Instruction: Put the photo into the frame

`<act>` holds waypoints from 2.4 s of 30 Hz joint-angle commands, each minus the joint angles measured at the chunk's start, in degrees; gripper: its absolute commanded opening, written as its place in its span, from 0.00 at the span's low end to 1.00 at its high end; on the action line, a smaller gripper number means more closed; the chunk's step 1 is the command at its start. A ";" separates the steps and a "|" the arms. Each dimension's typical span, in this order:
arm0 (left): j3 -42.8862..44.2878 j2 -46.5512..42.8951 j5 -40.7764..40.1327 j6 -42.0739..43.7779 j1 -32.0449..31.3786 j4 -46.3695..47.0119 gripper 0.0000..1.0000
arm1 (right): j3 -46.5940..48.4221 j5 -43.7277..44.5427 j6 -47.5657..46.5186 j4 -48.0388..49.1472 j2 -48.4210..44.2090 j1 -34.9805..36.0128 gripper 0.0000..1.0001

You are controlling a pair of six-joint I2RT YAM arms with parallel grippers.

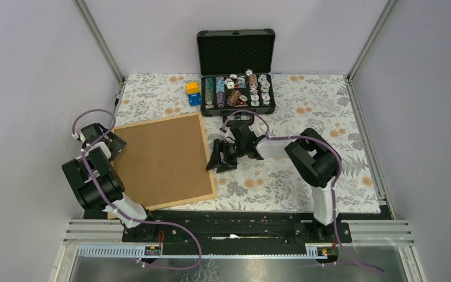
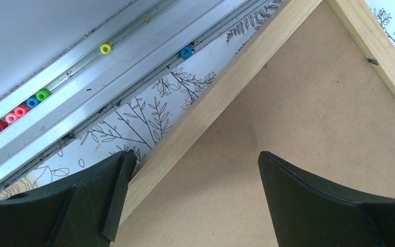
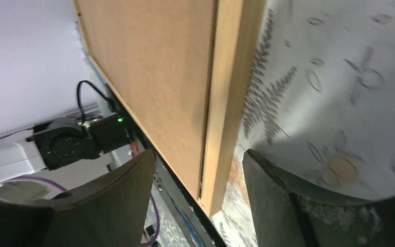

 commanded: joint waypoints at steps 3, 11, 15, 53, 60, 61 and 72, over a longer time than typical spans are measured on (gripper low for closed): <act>-1.39 3.16 10.30 -3.95 -3.52 -4.71 0.99 | 0.63 8.18 -11.04 -14.06 -5.09 -3.36 0.56; -0.69 4.13 9.35 -6.02 -3.51 -5.36 0.99 | 7.36 3.54 -14.38 -16.58 1.60 -1.74 0.51; -0.65 4.04 9.34 -6.20 -3.57 -5.45 0.99 | 8.60 3.74 -13.82 -16.18 3.36 -0.96 0.52; -4.63 3.61 13.84 -9.61 -8.00 -4.40 0.99 | 9.71 0.22 -1.52 -6.96 -0.36 9.32 0.53; -7.44 -0.66 14.62 -9.46 -8.04 -5.08 0.99 | 1.60 0.01 5.14 2.85 -4.69 13.89 0.53; -6.79 -0.55 12.43 -9.02 -7.79 -6.54 0.99 | 1.69 -0.43 5.13 3.04 -4.28 14.35 0.53; -1.79 2.43 13.69 -11.21 -3.78 -7.90 0.99 | -1.46 -1.03 7.64 7.79 -2.33 14.67 0.60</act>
